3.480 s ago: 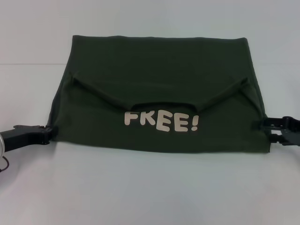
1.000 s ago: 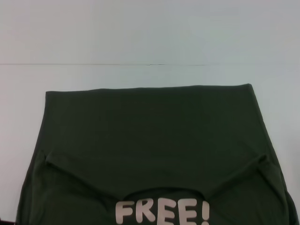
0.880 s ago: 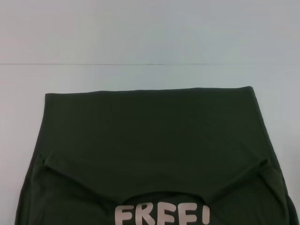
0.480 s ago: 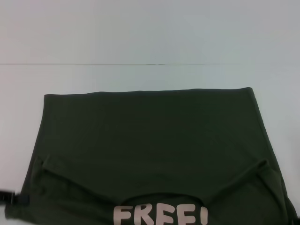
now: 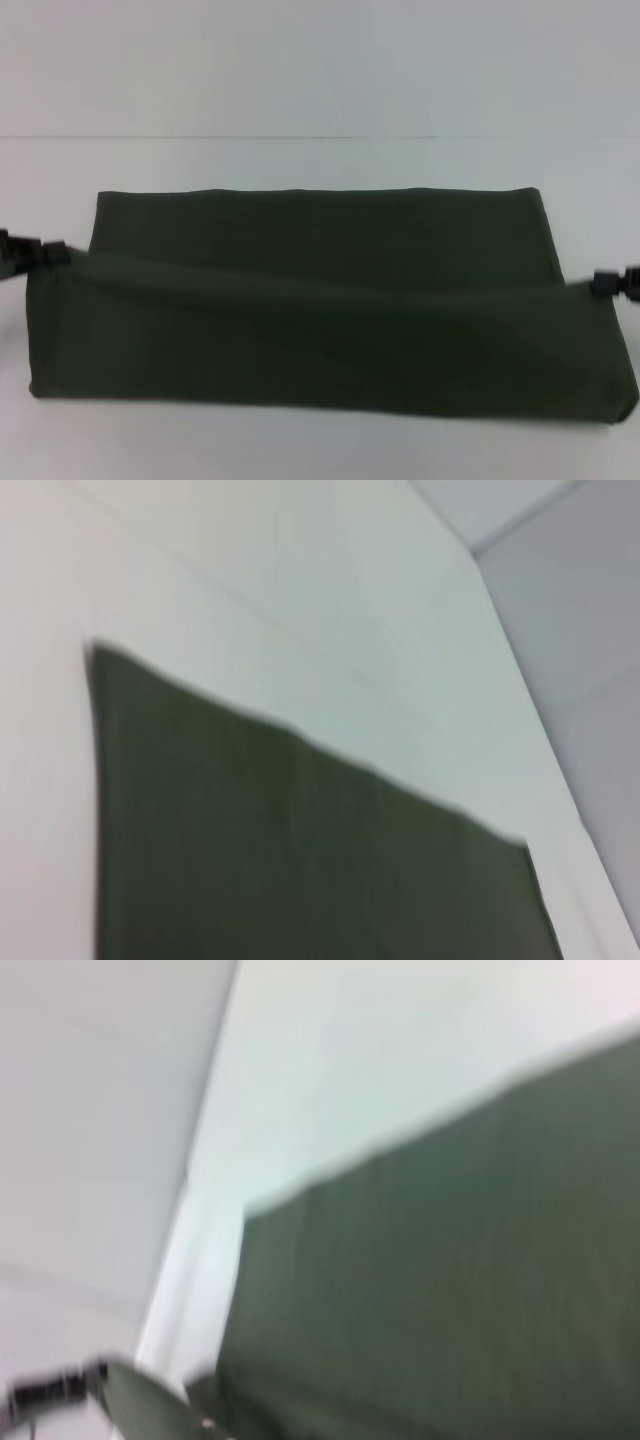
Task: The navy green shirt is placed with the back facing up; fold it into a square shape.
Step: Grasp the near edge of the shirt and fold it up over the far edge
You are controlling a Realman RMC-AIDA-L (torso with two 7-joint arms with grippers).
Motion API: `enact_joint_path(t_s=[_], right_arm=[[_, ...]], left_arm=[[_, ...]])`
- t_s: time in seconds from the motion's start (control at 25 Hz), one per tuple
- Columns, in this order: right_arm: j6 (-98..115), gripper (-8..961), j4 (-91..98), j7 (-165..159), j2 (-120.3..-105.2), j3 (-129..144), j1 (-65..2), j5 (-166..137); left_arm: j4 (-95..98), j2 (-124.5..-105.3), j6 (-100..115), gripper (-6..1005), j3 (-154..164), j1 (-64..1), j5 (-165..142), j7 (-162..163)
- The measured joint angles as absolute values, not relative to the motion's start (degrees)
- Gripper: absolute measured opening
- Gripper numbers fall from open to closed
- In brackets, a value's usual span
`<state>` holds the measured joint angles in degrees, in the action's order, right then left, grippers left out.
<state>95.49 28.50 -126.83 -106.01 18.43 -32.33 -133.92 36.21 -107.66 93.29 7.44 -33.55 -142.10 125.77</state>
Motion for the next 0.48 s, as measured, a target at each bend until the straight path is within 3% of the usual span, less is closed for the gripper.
enact_joint_path(t_s=[0.2, 0.48], right_arm=[[86.46, 17, 25.80, -125.42, -107.29, 18.31, -32.67, -126.90], [72.04, 17, 24.78, -121.63, -111.97, 18.48, -35.81, -123.92]], left_arm=[[35.18, -110.40, 82.89, 36, 7.58, -33.90, -135.27, 123.08], [31.90, -114.65, 72.64, 36, 7.64, -34.09, -127.27, 114.47]])
